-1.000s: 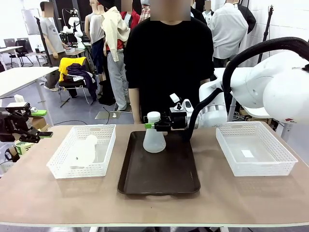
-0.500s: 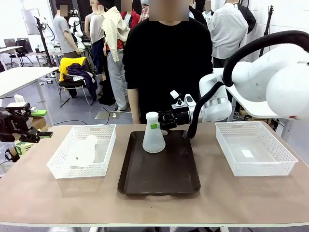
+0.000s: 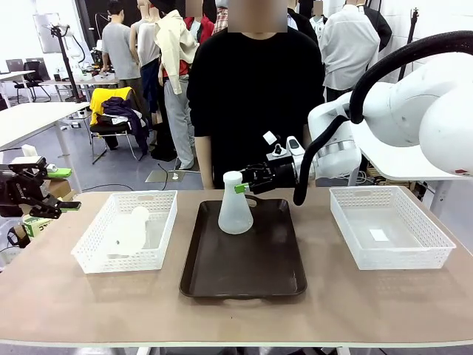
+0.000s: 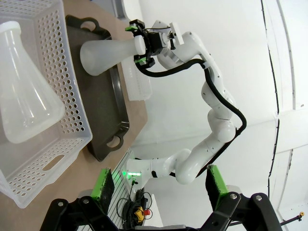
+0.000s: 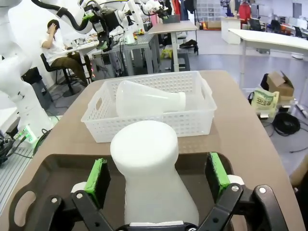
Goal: Prepare the laboratory tools.
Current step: Place the picked Big flask upright in the Handle tray as instructed by the person, then pick up the Big flask that the person points to.
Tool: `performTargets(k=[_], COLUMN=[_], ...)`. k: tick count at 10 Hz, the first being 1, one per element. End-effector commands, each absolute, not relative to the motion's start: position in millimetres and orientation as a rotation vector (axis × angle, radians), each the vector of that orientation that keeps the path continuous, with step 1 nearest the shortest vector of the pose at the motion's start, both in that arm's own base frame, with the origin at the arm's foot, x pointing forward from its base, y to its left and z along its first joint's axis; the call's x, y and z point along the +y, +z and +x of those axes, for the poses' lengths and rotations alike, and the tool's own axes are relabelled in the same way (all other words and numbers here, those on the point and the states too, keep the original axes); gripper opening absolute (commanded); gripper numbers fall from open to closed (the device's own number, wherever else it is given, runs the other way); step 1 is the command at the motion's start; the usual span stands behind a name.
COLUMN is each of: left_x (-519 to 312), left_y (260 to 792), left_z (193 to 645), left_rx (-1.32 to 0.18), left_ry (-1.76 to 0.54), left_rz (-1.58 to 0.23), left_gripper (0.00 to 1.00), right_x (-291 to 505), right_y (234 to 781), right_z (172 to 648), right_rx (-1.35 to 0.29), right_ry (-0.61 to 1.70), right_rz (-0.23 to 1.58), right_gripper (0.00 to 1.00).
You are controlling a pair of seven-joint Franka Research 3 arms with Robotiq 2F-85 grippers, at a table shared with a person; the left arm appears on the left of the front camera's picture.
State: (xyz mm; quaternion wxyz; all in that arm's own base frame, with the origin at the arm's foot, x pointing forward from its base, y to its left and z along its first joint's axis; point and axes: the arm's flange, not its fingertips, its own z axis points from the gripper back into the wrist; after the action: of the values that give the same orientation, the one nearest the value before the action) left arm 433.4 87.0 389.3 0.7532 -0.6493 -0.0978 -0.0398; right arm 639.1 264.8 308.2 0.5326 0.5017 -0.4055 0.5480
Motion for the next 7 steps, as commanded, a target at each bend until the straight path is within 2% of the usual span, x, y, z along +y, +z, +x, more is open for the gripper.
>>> performTargets(k=[1,7], left_x=[87.8,87.8], left_y=[392.0,392.0], left_z=[433.3,433.3], left_rx=[-0.212,-0.212], left_ry=[-0.077,-0.077], left_rz=[-1.42,-1.42], left_gripper=[1.0,1.0], right_x=[266.2,266.2], right_y=[306.2,306.2], right_z=[640.1,640.1], right_rx=[-0.966,-0.966], right_ry=[1.308,1.308], right_rz=[1.205,1.205], right_gripper=[1.0,1.0])
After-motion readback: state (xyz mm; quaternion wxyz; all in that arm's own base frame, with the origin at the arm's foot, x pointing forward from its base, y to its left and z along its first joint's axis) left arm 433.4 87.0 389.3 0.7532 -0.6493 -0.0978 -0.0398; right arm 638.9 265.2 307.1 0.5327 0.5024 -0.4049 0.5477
